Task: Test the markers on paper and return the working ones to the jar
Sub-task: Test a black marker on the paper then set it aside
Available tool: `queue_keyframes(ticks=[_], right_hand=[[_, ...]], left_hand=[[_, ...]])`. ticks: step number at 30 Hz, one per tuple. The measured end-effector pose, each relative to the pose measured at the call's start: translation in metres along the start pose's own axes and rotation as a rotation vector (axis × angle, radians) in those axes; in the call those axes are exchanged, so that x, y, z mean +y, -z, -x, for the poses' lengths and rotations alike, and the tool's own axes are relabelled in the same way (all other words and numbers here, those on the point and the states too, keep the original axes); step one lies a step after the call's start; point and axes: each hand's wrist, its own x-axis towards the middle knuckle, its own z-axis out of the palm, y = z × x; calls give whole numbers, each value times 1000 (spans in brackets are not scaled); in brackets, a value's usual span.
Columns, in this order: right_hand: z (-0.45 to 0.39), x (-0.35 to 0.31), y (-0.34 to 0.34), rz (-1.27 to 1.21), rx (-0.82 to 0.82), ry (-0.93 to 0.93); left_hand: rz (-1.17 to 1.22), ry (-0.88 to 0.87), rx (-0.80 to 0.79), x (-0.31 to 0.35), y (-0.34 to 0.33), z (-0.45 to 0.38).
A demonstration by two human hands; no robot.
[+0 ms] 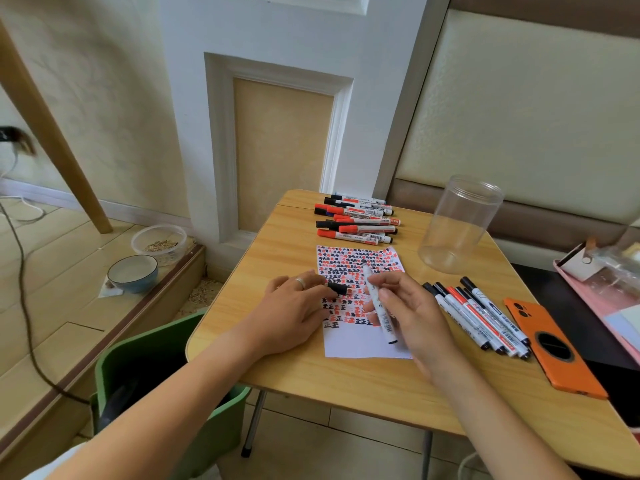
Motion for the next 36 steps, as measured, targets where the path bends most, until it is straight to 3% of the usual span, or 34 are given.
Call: queue_keyframes(ticks=[3, 5, 19, 36], right_hand=[[-2, -1, -2, -343, -38, -133], [-2, 0, -2, -401, -64, -145], [5, 11, -19, 161, 9, 14], [9, 9, -22, 294, -2, 42]], left_hand=[[-13, 30, -44, -1, 0, -1], [-12, 38, -54, 0, 1, -3], [7, 42, -25, -2, -4, -8], [-13, 38, -3, 0, -4, -8]])
